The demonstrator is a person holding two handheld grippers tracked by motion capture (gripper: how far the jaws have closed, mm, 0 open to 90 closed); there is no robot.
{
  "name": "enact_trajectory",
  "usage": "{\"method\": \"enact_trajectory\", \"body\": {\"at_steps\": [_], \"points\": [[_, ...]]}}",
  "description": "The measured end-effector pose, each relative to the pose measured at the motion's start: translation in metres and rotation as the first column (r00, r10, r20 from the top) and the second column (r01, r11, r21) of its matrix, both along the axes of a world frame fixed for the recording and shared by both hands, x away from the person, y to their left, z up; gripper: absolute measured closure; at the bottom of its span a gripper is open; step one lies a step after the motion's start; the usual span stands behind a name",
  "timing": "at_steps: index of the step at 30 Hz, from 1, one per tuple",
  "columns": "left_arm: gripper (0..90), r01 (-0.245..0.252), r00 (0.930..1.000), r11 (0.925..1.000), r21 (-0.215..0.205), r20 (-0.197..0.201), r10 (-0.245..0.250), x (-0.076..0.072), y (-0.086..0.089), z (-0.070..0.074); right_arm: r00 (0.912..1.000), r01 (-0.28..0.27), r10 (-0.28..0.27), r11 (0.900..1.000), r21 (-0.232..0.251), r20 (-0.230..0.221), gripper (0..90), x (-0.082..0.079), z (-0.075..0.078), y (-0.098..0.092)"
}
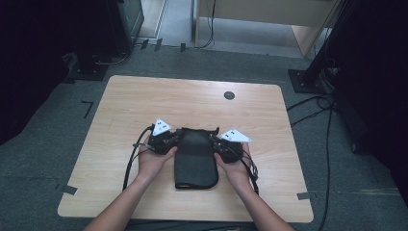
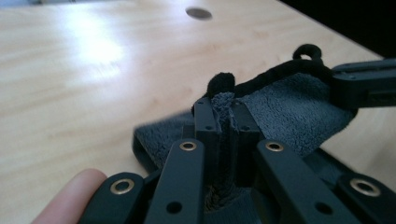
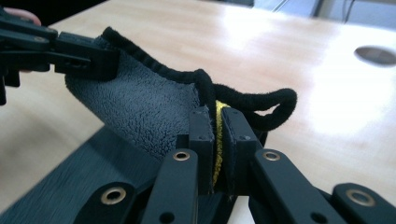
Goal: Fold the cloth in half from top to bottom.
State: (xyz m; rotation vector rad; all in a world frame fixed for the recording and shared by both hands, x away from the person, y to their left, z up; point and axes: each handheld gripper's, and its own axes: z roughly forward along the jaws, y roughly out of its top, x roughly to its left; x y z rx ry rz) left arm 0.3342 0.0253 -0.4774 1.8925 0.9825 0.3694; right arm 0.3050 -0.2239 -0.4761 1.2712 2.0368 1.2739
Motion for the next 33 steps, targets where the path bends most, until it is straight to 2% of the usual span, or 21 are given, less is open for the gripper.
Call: {"method": "enact_trajectory", "body": {"at_steps": [5, 8, 11, 13, 17, 21, 28, 31, 33], "points": [[84.7, 0.033, 0.9993, 0.9972, 0.068, -0.019, -0.032, -0.028, 0.0, -0.021, 0.9988, -0.019, 0.019, 1.0, 0.016, -0.045, 83.9, -0.02, -0.015, -0.002], [84.4, 0.033, 0.9992, 0.998, 0.054, -0.023, -0.032, -0.038, 0.002, -0.029, 0.9985, -0.022, 0.023, 1.0, 0.011, -0.05, 83.8, -0.029, -0.026, -0.002], [84.0, 0.028, 0.999, 0.999, 0.035, -0.037, -0.027, -0.039, 0.004, -0.033, 0.9971, -0.027, 0.028, 1.0, 0.011, -0.071, 83.8, -0.029, -0.031, -0.002], [83.3, 0.033, 0.9989, 0.9988, 0.036, -0.034, -0.032, -0.038, 0.004, -0.034, 0.9958, -0.018, 0.022, 0.999, 0.038, -0.088, 83.8, -0.029, -0.032, -0.004], [83.2, 0.044, 0.9989, 0.9972, 0.06, -0.021, -0.043, -0.042, 0.004, -0.037, 0.9952, -0.03, 0.031, 0.999, 0.019, -0.092, 83.6, -0.031, -0.035, -0.003], [83.5, 0.039, 0.9983, 0.9975, 0.059, -0.045, -0.037, -0.039, 0.005, -0.038, 0.9915, -0.03, 0.034, 0.999, 0.034, -0.126, 83.4, -0.03, -0.038, -0.004], [85.6, 0.029, 0.9963, 0.9973, 0.067, -0.082, -0.024, -0.027, 0.002, -0.038, 0.9882, -0.007, 0.005, 1.0, -0.013, -0.153, 83.9, -0.024, -0.04, 0.005], [85.9, 0.018, 0.9967, 0.9967, 0.079, -0.08, -0.012, -0.019, -0.001, -0.038, 0.9861, -0.005, 0.003, 1.0, -0.009, -0.166, 84.1, -0.015, -0.039, 0.005], [86.1, 0.004, 0.9956, 0.9974, 0.072, -0.094, 0.002, -0.008, -0.002, -0.037, 0.9861, 0.002, -0.004, 1.0, -0.014, -0.166, 84.2, -0.008, -0.039, 0.006]]}}
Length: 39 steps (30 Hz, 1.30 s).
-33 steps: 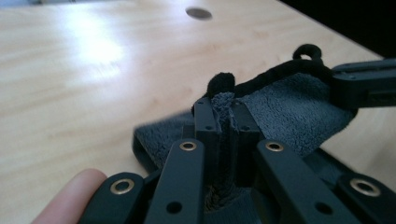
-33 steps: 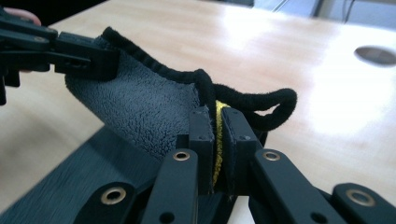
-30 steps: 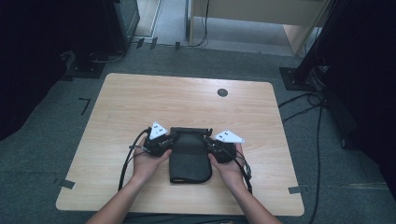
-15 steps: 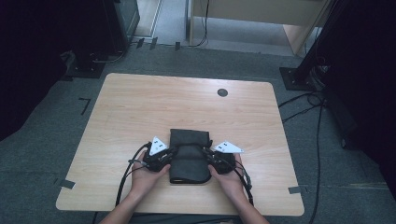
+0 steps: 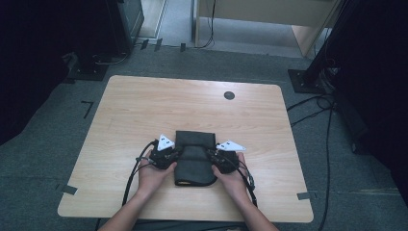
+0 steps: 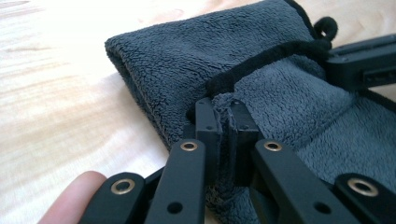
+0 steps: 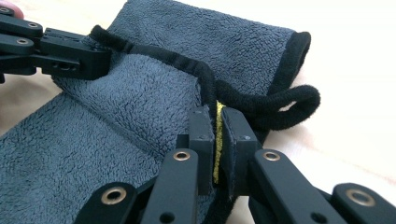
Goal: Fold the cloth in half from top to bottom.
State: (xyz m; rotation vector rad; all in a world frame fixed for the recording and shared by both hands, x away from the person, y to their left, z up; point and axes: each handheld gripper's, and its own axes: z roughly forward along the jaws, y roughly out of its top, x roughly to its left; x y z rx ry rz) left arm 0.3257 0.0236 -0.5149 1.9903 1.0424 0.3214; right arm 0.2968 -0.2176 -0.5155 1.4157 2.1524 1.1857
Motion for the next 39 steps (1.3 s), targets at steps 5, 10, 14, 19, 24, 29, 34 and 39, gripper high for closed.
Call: {"method": "enact_trajectory", "body": {"at_steps": [5, 10, 14, 19, 24, 29, 34, 39], "points": [[86.1, -0.022, 0.9997, 0.9996, 0.02, 0.007, 0.022, 0.025, -0.006, 0.001, 0.9992, 0.026, -0.023, 0.997, -0.073, 0.032, 84.4, 0.024, 0.001, 0.007], [86.0, -0.032, 0.9994, 0.9985, 0.045, 0.019, 0.031, 0.033, -0.007, 0.005, 0.9984, 0.054, -0.053, 0.998, -0.039, 0.018, 84.2, 0.043, 0.006, 0.004], [86.0, 0.004, 0.9981, 0.999, 0.045, 0.061, -0.007, 0.01, -0.004, 0.015, 0.9969, 0.013, -0.012, 1.0, -0.016, 0.078, 83.9, 0.024, 0.015, 0.0], [85.1, 0.069, 0.9951, 0.9974, 0.02, 0.07, -0.07, -0.024, 0.003, 0.02, 0.996, -0.044, 0.044, 0.999, 0.001, 0.077, 83.2, -0.006, 0.021, -0.007], [80.5, 0.091, 0.9914, 0.9953, 0.033, 0.092, -0.093, -0.048, 0.011, 0.014, 0.9934, -0.089, 0.087, 0.996, 0.023, 0.075, 81.2, -0.028, 0.018, -0.014], [75.1, 0.055, 0.9963, 0.9984, -0.008, 0.066, -0.055, -0.044, 0.014, 0.006, 0.9967, -0.063, 0.06, 0.996, 0.063, 0.055, 80.4, -0.032, 0.008, -0.023], [71.0, 0.088, 0.9925, 0.9955, -0.035, 0.088, -0.085, -0.049, 0.018, 0.009, 0.9953, -0.088, 0.084, 0.993, 0.083, 0.047, 74.9, -0.034, 0.01, -0.029], [65.7, 0.091, 0.9933, 0.9939, -0.062, 0.077, -0.086, -0.046, 0.018, 0.006, 0.9962, -0.079, 0.075, 0.991, 0.108, 0.045, 60.7, -0.031, 0.016, -0.034]]}}
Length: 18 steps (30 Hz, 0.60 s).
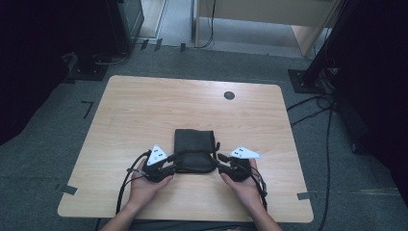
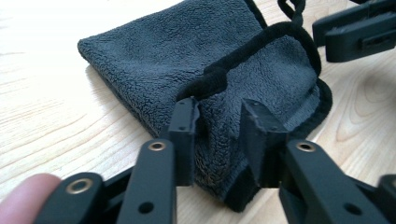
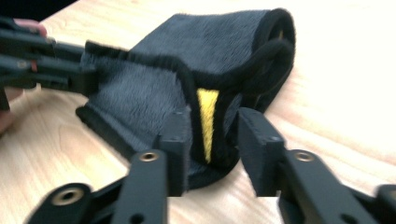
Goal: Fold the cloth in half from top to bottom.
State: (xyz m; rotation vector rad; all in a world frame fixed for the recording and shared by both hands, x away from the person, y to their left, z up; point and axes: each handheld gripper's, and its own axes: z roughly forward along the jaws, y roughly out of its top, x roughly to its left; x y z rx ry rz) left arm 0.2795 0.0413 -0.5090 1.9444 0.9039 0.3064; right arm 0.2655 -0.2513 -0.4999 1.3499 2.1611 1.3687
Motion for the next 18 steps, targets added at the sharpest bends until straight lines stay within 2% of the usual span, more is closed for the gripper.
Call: {"method": "enact_trajectory", "body": {"at_steps": [2, 5, 6, 8, 9, 12, 15, 18], "points": [[65.7, 0.002, 1.0, 1.0, -0.006, -0.002, -0.002, 0.002, -0.002, 0.001, 1.0, 0.007, -0.007, 1.0, 0.016, 0.002, 54.9, 0.004, 0.002, 0.002], [67.6, 0.017, 0.9998, 0.9998, -0.008, 0.013, -0.017, 0.001, -0.004, 0.003, 0.9988, -0.045, 0.045, 0.999, 0.021, -0.017, 44.7, 0.012, 0.003, 0.011], [69.2, 0.019, 0.9996, 0.9998, -0.002, 0.02, -0.019, 0.0, -0.005, 0.004, 0.9984, -0.05, 0.05, 0.999, 0.008, -0.025, 44.7, 0.014, 0.002, 0.015], [74.1, 0.018, 0.9996, 0.9998, 0.0, 0.021, -0.018, 0.0, -0.005, 0.004, 0.9991, -0.037, 0.036, 0.999, -0.037, -0.022, 51.9, 0.016, -0.002, 0.02], [76.4, 0.019, 0.9996, 0.9998, -0.003, 0.019, -0.019, 0.001, -0.002, 0.004, 0.9993, -0.03, 0.028, 0.998, -0.053, -0.026, 60.9, 0.016, -0.003, 0.021], [81.7, 0.008, 0.9997, 0.9998, -0.018, 0.021, -0.008, 0.006, 0.001, 0.007, 0.9992, -0.037, 0.037, 0.998, -0.052, -0.014, 74.4, 0.017, -0.001, 0.019], [84.6, -0.014, 0.9991, 0.9995, -0.03, 0.039, 0.015, 0.019, -0.002, 0.017, 0.9994, -0.034, 0.035, 0.998, -0.051, 0.01, 79.3, 0.025, 0.006, 0.018], [85.6, -0.062, 0.994, 0.9972, -0.043, 0.088, 0.065, 0.04, -0.009, 0.031, 0.9984, 0.018, -0.016, 0.999, -0.041, 0.055, 80.8, 0.047, 0.019, 0.022]]}}
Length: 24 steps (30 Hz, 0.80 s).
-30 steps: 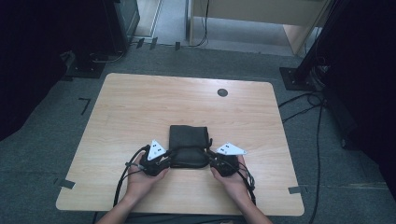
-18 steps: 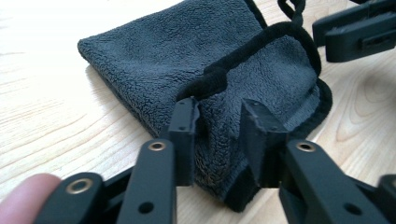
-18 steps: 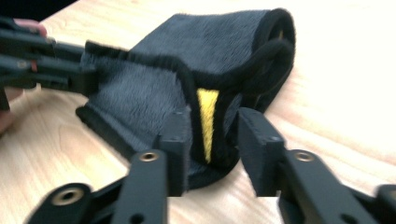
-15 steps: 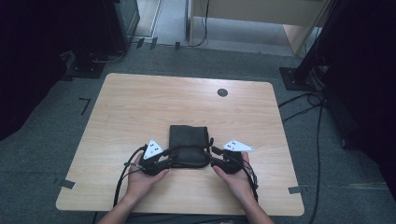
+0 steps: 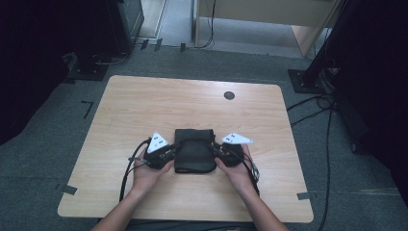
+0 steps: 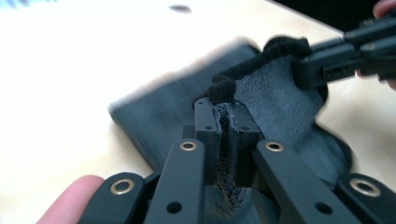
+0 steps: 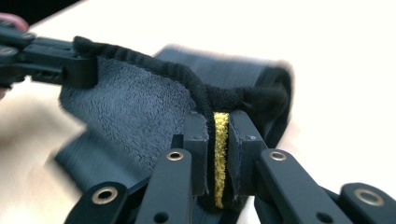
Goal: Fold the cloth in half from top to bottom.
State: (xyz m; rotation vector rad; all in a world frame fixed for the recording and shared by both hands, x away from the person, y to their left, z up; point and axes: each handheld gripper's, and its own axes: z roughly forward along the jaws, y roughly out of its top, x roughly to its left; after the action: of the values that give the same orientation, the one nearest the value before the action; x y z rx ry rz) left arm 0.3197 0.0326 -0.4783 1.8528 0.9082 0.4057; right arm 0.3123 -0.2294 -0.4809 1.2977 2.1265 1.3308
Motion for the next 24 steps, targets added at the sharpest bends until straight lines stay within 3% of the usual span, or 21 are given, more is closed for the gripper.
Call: {"method": "enact_trajectory", "body": {"at_steps": [2, 5, 6, 7, 9, 12, 15, 17, 20, 23, 24], "points": [[85.7, -0.04, 0.9989, 0.9992, -0.004, 0.023, 0.04, 0.019, -0.007, 0.009, 0.9993, 0.034, -0.034, 0.999, -0.001, 0.017, 81.1, 0.014, 0.006, 0.003], [85.9, -0.084, 0.9952, 0.9961, 0.027, 0.053, 0.082, 0.047, -0.018, 0.019, 0.9951, 0.085, -0.084, 0.996, -0.017, 0.052, 81.3, 0.048, 0.02, 0.008], [85.8, -0.103, 0.9937, 0.9942, 0.031, 0.048, 0.101, 0.064, -0.023, 0.023, 0.9939, 0.096, -0.095, 0.995, -0.015, 0.056, 81.4, 0.056, 0.023, 0.008], [85.8, -0.113, 0.9929, 0.9933, 0.023, 0.04, 0.112, 0.073, -0.024, 0.025, 0.9912, 0.121, -0.12, 0.993, -0.007, 0.054, 81.4, 0.073, 0.028, 0.007], [85.6, -0.146, 0.9889, 0.9891, 0.023, 0.032, 0.145, 0.096, -0.028, 0.03, 0.9885, 0.145, -0.145, 0.989, 0.012, 0.042, 81.5, 0.091, 0.033, 0.005], [85.2, -0.2, 0.979, 0.9798, 0.009, 0.044, 0.199, 0.117, -0.026, 0.038, 0.9899, 0.132, -0.134, 0.99, 0.041, 0.047, 81.4, 0.112, 0.042, 0.004], [84.7, -0.206, 0.973, 0.9785, 0.016, 0.11, 0.203, 0.126, -0.023, 0.049, 0.9894, 0.09, -0.096, 0.994, 0.056, 0.109, 81.3, 0.123, 0.052, 0.004], [84.2, -0.207, 0.9652, 0.9779, 0.029, 0.169, 0.199, 0.129, -0.021, 0.057, 0.9828, 0.085, -0.095, 0.994, 0.067, 0.158, 81.1, 0.127, 0.059, 0.005], [83.5, -0.213, 0.9591, 0.9763, 0.038, 0.199, 0.202, 0.13, -0.02, 0.064, 0.978, 0.103, -0.113, 0.993, 0.063, 0.176, 80.6, 0.134, 0.067, 0.007], [81.5, -0.234, 0.9412, 0.9698, 0.067, 0.265, 0.209, 0.129, -0.018, 0.065, 0.9663, 0.097, -0.1, 0.995, 0.025, 0.237, 79.4, 0.135, 0.067, 0.011], [81.4, -0.229, 0.9456, 0.9716, 0.059, 0.25, 0.208, 0.128, -0.017, 0.063, 0.9624, 0.084, -0.086, 0.996, 0.02, 0.258, 78.9, 0.135, 0.066, 0.011]]}}
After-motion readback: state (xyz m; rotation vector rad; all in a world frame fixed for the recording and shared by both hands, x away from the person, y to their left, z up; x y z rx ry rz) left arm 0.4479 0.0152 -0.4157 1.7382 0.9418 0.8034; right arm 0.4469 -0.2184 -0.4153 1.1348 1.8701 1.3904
